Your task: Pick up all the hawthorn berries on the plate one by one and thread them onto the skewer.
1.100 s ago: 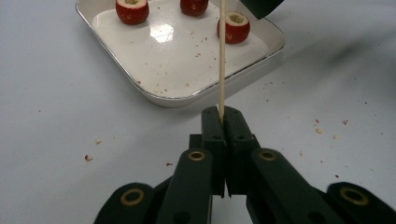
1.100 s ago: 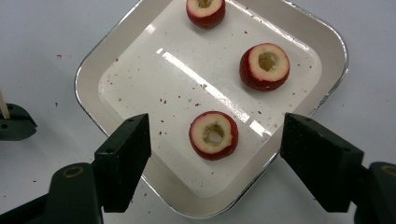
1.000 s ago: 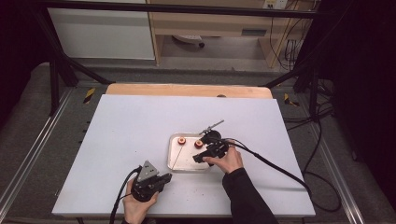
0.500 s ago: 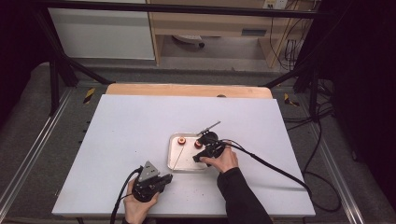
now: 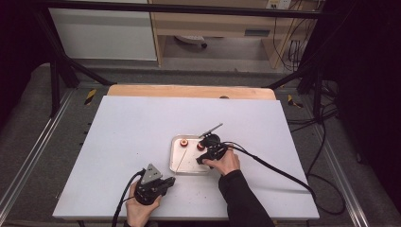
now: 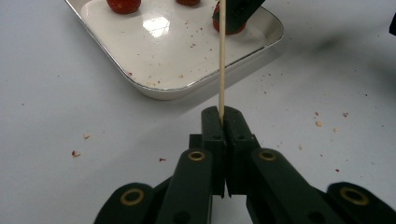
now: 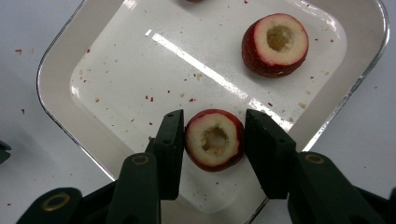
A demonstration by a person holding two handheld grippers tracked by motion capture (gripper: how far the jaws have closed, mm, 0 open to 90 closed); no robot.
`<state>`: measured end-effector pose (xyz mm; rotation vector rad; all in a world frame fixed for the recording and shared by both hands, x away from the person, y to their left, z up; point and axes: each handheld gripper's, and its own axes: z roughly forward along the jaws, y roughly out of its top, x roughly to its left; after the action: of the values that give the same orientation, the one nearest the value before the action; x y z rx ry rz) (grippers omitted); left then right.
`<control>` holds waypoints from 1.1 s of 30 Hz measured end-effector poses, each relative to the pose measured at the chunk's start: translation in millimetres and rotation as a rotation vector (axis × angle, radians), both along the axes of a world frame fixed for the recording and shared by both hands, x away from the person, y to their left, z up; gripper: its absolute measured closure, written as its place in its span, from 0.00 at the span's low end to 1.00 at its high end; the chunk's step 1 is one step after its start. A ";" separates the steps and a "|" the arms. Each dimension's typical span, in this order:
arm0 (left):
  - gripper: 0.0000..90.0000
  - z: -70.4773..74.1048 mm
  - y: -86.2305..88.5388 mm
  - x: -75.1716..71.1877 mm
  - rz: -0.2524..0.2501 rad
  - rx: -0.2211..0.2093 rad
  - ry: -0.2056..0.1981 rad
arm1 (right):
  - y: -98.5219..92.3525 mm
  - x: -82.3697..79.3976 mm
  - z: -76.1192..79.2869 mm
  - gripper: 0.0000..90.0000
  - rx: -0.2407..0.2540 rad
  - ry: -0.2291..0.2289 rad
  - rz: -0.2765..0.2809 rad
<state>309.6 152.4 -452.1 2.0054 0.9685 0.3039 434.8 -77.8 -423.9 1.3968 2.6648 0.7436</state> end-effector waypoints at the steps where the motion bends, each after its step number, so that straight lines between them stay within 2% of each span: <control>1: 0.98 0.0 -0.4 -0.1 -0.001 0.000 -0.001 | 0.0 -0.1 0.1 0.66 0.003 0.000 -0.003; 5: 0.98 0.2 -0.6 -0.6 0.000 0.000 -0.005 | -2.3 -2.3 6.2 0.66 0.041 -0.010 -0.013; 8: 0.98 0.7 -1.6 -1.7 0.004 -0.008 -0.009 | -7.5 -5.3 16.8 0.66 0.087 -0.036 -0.030; 13: 0.98 1.0 -6.4 -3.6 0.015 -0.029 -0.008 | -21.9 -12.3 34.0 0.66 0.218 -0.103 -0.059; 16: 0.98 1.2 -11.1 -5.0 0.025 -0.041 -0.004 | -31.2 -16.6 38.8 0.66 0.298 -0.145 -0.088; 24: 0.98 3.3 -27.7 -9.3 0.050 -0.070 -0.007 | -51.6 -23.5 36.4 0.66 0.521 -0.230 -0.175; 29: 0.98 4.2 -38.7 -11.9 0.070 -0.087 -0.006 | -57.3 -25.9 32.2 0.66 0.605 -0.278 -0.206; 33: 0.98 2.8 -49.8 -13.6 0.083 -0.125 0.021 | -59.1 -28.2 30.5 0.66 0.676 -0.309 -0.226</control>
<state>296.0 102.6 -449.3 1.8623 1.0598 0.2609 406.6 -136.9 -393.4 1.4907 2.0499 1.7630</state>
